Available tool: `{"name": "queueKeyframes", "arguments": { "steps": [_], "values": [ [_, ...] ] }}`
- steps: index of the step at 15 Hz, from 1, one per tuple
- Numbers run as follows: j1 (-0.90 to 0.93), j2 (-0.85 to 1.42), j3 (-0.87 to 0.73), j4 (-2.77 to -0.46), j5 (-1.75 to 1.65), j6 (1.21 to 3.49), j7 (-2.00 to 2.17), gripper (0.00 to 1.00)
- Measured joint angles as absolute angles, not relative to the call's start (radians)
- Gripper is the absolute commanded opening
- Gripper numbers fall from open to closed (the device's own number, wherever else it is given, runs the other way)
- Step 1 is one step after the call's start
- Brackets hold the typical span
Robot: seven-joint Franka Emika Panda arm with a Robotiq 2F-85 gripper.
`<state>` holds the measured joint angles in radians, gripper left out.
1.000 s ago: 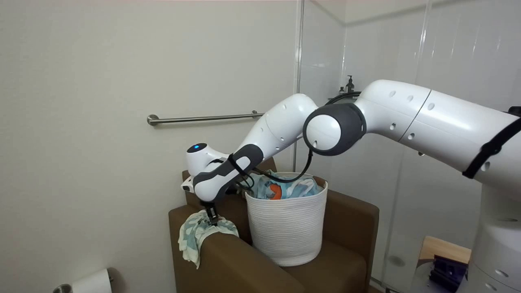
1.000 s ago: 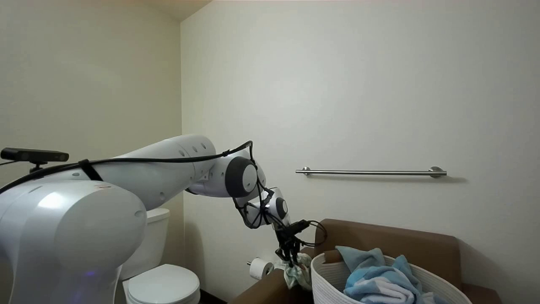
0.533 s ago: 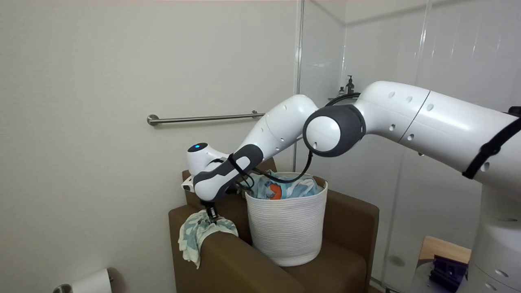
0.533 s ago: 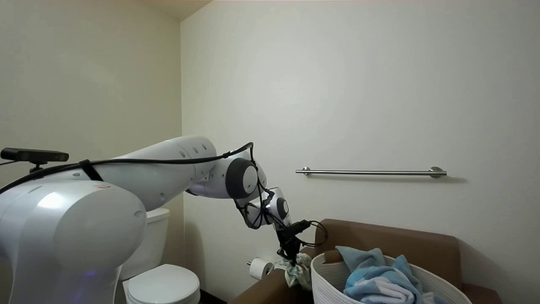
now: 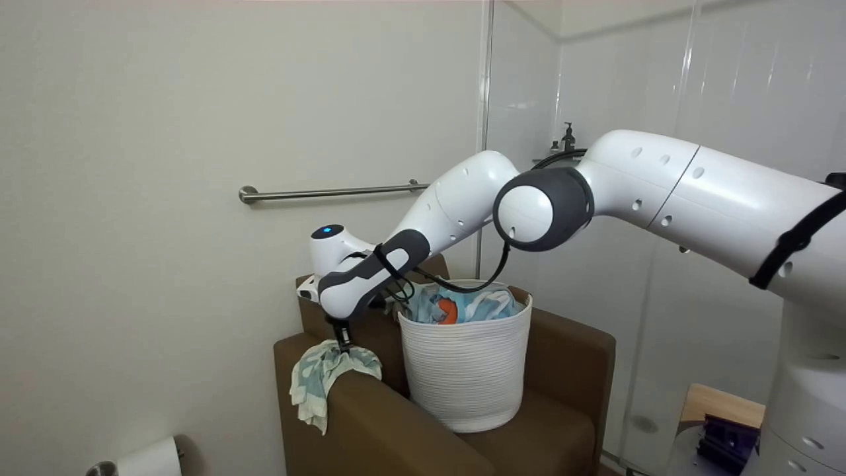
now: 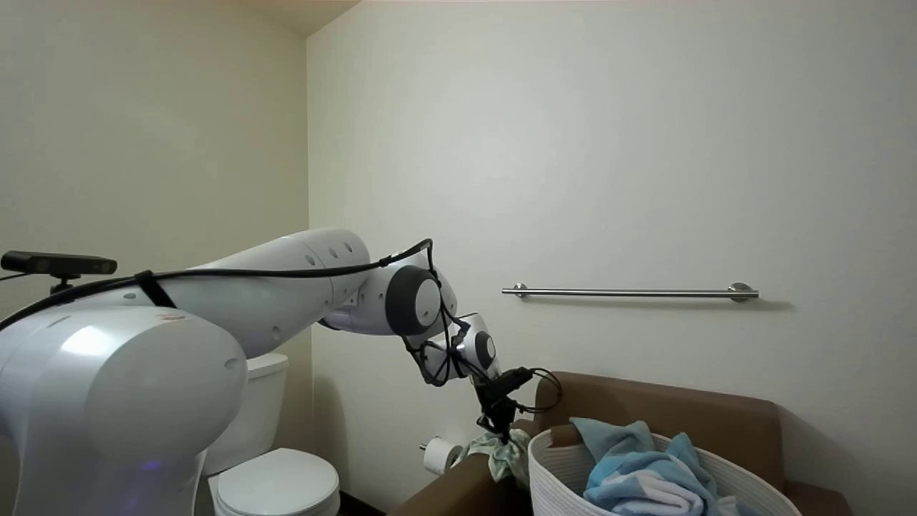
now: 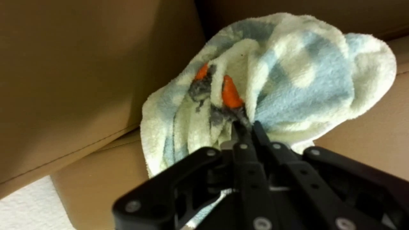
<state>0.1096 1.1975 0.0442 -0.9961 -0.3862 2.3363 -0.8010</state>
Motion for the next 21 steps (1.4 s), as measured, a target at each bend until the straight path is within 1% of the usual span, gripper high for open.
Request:
{"name": "queueKeyframes", "arguments": {
  "steps": [5,9,21],
  "values": [
    [0.085,1.156,0.025,-1.022,-0.387,2.431,-0.800,0.01],
    [0.080,1.093,-0.005,-1.100,-0.387,2.499,-0.793,0.01],
    [0.036,0.730,-0.056,-1.582,-0.404,2.530,-0.768,0.01]
  ]
}}
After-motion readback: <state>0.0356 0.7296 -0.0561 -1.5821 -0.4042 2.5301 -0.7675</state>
